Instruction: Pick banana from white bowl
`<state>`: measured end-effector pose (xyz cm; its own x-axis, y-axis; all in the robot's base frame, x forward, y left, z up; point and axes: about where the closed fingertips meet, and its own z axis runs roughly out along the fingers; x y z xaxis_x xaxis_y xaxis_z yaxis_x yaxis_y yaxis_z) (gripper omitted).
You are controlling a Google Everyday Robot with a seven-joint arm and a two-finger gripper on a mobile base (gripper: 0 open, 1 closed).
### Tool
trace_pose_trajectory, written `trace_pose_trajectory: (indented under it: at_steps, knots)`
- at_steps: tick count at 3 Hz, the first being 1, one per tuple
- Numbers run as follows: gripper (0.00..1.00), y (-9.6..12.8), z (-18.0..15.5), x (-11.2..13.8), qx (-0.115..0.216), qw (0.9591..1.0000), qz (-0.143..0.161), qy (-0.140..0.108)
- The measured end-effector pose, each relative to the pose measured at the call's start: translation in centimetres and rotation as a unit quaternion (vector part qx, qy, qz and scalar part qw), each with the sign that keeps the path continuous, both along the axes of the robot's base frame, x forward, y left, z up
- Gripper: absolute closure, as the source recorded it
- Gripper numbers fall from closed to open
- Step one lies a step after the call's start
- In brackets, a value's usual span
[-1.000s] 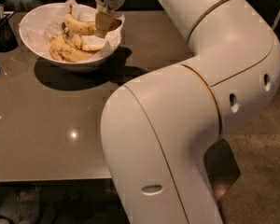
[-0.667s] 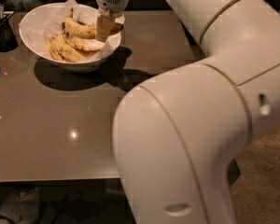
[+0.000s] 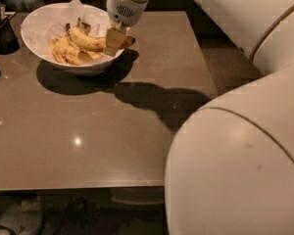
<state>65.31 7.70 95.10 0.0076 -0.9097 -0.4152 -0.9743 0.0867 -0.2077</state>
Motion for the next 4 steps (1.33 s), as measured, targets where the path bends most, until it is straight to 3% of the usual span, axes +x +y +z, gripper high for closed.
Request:
trace_pose_trajectory:
  at_steps: [1, 3, 4]
  knots:
    - [1.00, 0.1, -0.9, -1.1, 0.003, 0.9997, -0.003, 0.022]
    - [1.00, 0.4, -1.8, -9.2, 0.051, 0.9950, -0.065, 0.056]
    - [1.00, 0.9, -3.4, -13.1, 0.045, 0.9915, -0.087, 0.085]
